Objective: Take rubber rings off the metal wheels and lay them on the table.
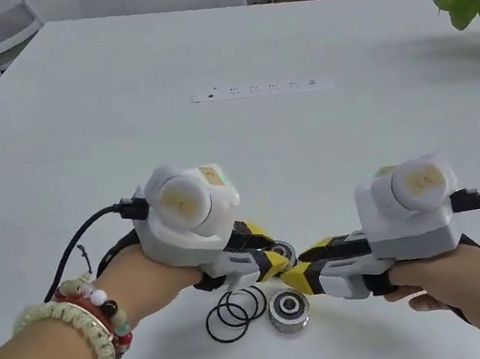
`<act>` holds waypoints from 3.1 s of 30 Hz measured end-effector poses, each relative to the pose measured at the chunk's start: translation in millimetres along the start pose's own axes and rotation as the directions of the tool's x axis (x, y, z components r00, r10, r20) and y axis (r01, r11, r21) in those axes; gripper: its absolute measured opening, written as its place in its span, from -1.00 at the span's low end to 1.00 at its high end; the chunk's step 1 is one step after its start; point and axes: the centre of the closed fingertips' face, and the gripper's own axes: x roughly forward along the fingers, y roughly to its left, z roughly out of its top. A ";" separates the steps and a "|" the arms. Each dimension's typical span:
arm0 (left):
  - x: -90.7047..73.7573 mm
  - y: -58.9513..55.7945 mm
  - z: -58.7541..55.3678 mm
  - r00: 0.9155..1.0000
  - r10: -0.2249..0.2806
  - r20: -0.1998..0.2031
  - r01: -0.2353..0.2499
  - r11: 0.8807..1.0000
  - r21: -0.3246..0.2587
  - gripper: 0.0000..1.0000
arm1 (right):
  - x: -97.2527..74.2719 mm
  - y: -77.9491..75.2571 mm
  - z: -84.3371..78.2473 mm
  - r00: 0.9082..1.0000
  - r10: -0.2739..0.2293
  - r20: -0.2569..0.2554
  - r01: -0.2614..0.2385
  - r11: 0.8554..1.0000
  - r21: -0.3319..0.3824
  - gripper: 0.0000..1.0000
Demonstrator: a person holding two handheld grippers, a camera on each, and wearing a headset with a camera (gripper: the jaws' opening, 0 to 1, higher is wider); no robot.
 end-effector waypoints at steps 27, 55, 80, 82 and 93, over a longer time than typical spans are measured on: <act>1.1 -0.3 0.3 1.000 0.018 0.018 -0.017 1.000 -0.025 -0.72 | -2.5 -7.9 -3.8 0.998 -0.046 -0.042 0.048 0.997 0.054 -1.00; 2.1 -4.6 1.6 1.000 0.010 0.014 -0.010 1.000 -0.006 -0.72 | -13.1 -20.2 -0.1 0.997 -0.041 0.067 0.001 0.861 0.509 -1.00; 1.6 -4.0 1.2 0.999 0.024 0.031 -0.026 0.999 0.048 -0.73 | -14.2 -12.3 10.8 0.996 -0.026 0.090 -0.026 0.845 0.535 -1.00; 1.1 -3.8 0.8 0.999 0.024 0.030 -0.026 0.998 0.051 -0.73 | -13.9 -12.1 11.0 0.995 -0.026 0.092 -0.027 0.845 0.534 -1.00; 1.2 -3.6 0.8 0.999 0.033 0.034 -0.034 0.998 0.052 -0.73 | -12.9 -11.8 13.2 0.995 -0.026 0.098 -0.031 0.845 0.534 -1.00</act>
